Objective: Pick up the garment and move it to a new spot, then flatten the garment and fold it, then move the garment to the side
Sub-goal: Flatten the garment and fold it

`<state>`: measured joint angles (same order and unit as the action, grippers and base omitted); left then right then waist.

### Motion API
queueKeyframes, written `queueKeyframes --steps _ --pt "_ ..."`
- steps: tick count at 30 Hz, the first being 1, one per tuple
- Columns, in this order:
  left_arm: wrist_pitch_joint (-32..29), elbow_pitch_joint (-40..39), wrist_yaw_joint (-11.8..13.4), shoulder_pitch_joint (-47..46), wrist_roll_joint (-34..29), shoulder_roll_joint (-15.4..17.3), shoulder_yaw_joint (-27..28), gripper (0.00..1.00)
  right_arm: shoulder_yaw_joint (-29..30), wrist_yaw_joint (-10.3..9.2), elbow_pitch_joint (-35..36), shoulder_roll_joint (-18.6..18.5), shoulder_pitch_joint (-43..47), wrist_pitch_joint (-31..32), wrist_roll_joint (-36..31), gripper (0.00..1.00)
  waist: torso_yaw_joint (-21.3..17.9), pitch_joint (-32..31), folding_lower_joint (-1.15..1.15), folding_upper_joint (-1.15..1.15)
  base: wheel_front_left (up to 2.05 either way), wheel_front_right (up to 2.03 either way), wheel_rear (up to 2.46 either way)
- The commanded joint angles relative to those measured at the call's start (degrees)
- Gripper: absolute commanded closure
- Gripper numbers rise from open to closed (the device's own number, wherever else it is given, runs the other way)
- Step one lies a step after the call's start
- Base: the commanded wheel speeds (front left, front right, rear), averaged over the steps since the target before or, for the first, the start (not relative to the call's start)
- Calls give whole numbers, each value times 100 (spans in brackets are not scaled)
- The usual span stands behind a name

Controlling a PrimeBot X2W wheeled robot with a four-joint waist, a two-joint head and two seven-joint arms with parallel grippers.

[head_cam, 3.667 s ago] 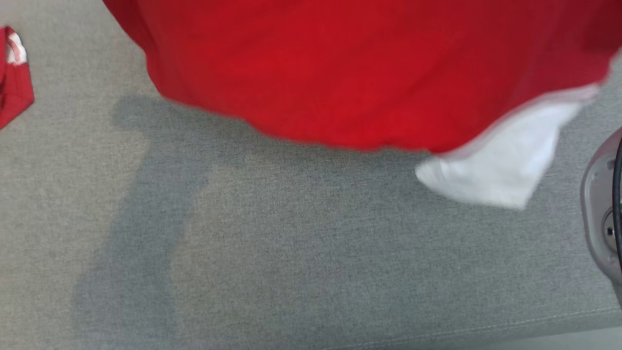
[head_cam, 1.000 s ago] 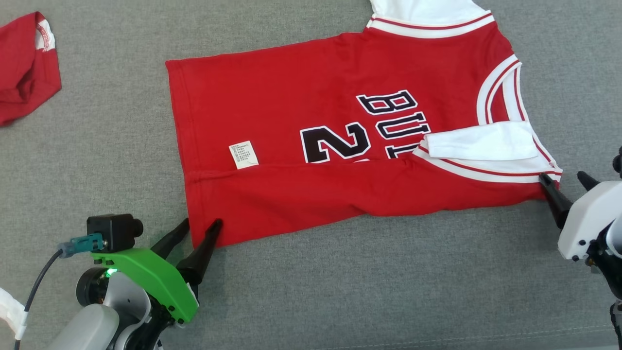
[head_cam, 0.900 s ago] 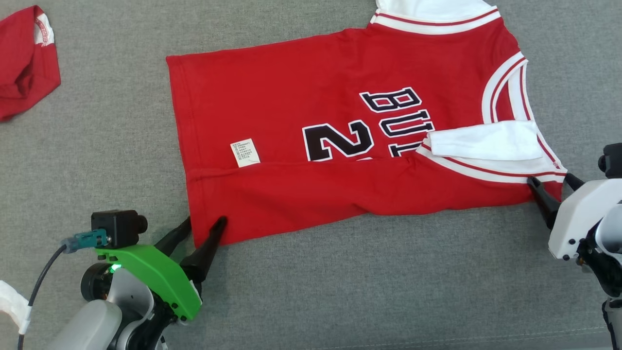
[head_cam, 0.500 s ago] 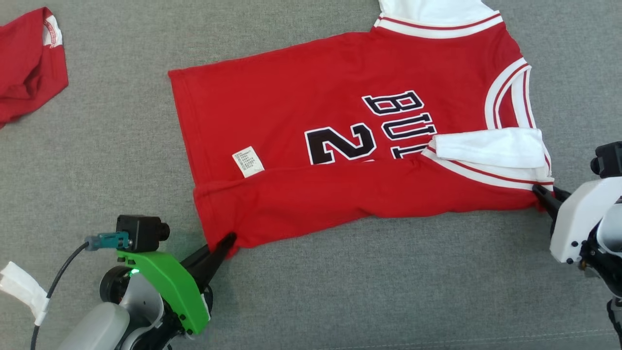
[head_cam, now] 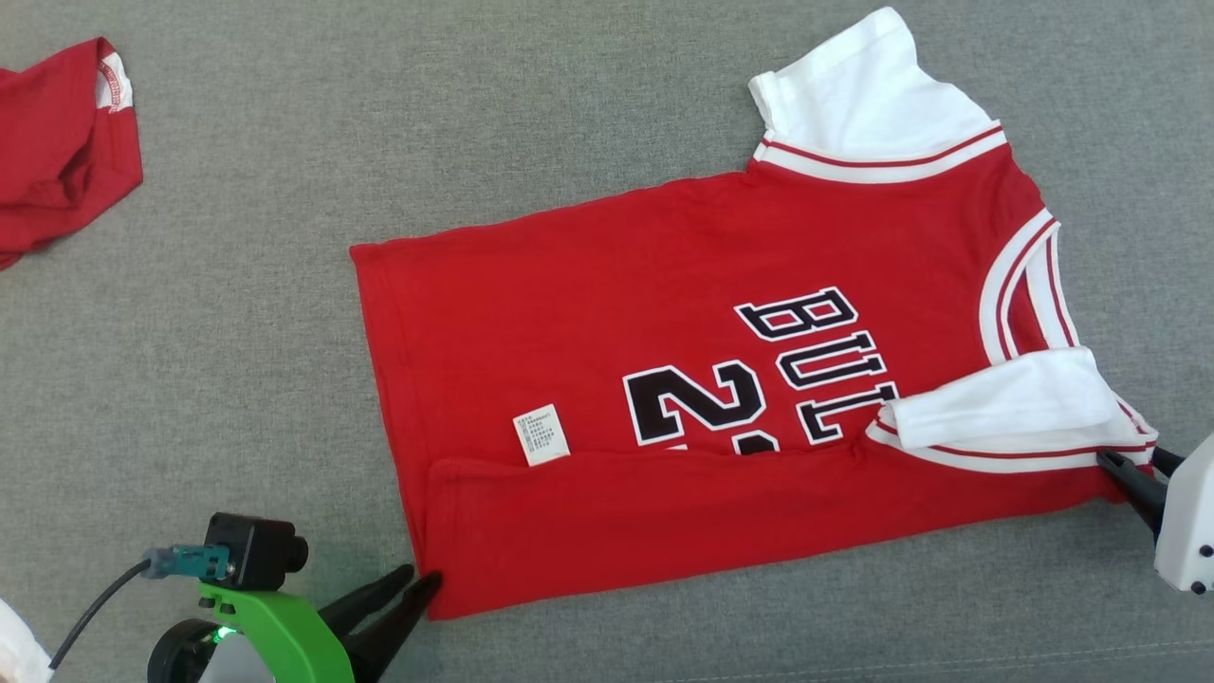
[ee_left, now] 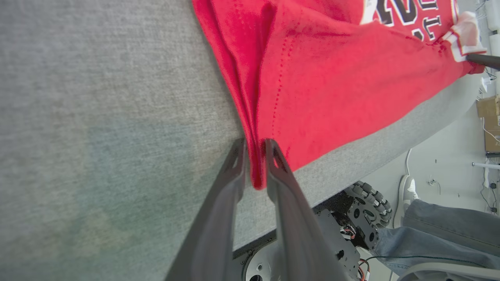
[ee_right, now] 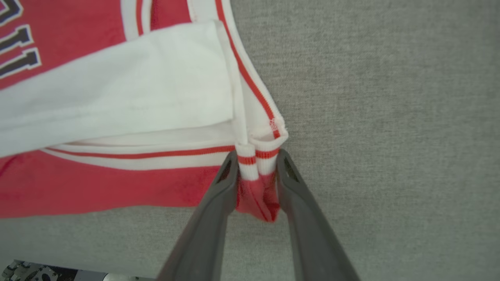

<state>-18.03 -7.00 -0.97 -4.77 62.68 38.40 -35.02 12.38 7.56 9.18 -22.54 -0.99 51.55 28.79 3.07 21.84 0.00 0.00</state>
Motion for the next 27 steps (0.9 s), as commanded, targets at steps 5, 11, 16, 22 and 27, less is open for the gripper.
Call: queueKeyframes --steps 5,11,16,22,27 --pt "357 -335 315 131 -387 389 330 0 215 -11 591 -253 -271 -186 128 0 4 134 0 0 0 0 0" --pt "596 -357 598 -1082 -760 252 818 0 73 -8 813 -329 -1982 -152 -109 0 127 790 0 0 0 0 0" --pt "552 404 479 -2594 -1275 -477 461 0 -502 -8 -186 -25 -3707 -292 -999 0 418 1419 0 0 0 0 0" --pt "499 1520 135 -3670 -1778 -1049 -58 0 -853 -8 -1615 327 -5132 -689 -1783 0 799 1856 0 0 0 0 0" --pt "397 2077 -163 -3882 -1894 -1184 -349 0 -1148 -8 -2563 403 -5561 -725 -1926 0 931 1833 0 0 0 0 0"
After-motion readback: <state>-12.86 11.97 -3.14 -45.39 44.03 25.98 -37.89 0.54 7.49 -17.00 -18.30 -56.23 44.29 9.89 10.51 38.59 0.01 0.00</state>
